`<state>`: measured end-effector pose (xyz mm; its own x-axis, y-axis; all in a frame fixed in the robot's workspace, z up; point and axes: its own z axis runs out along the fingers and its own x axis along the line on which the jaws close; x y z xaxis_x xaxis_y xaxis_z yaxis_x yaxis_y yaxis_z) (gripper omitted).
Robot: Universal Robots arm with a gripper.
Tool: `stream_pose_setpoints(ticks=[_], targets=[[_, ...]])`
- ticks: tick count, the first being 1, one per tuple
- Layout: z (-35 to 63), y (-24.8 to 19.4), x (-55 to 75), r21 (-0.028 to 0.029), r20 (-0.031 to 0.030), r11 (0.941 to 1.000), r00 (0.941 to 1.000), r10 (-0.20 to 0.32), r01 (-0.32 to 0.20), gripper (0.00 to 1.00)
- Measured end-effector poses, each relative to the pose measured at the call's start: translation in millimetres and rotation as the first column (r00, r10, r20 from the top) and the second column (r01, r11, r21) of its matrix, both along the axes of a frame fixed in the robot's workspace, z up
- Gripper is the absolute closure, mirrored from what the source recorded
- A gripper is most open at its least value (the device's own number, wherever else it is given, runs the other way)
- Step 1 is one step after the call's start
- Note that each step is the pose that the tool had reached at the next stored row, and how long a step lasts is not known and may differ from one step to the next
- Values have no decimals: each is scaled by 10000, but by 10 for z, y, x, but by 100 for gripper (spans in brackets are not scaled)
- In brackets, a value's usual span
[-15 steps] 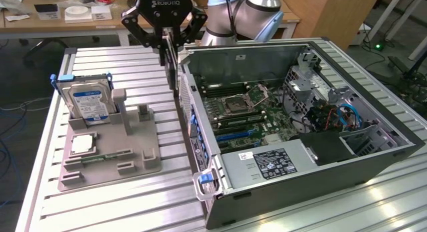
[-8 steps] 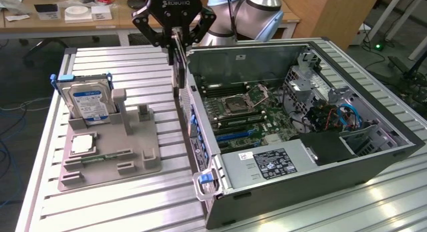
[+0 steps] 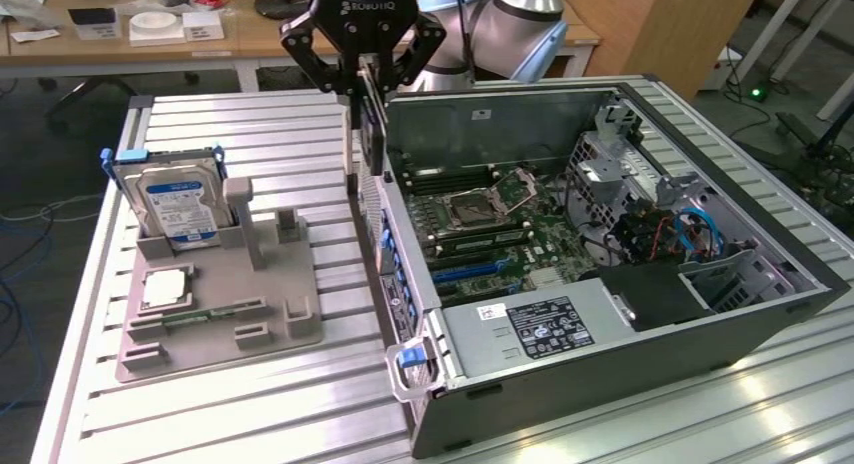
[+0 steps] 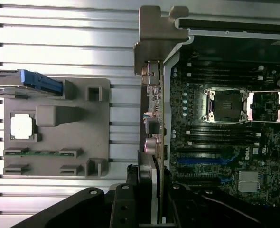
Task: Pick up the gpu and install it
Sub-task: 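Pick up the gpu and move the gpu toward the slot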
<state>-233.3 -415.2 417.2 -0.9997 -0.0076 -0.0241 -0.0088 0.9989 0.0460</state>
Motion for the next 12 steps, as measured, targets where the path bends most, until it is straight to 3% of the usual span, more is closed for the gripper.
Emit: stream_pose_setpoints(ticks=[12], targets=[[0, 0, 200, 1, 0, 10000, 10000, 0, 0, 72]])
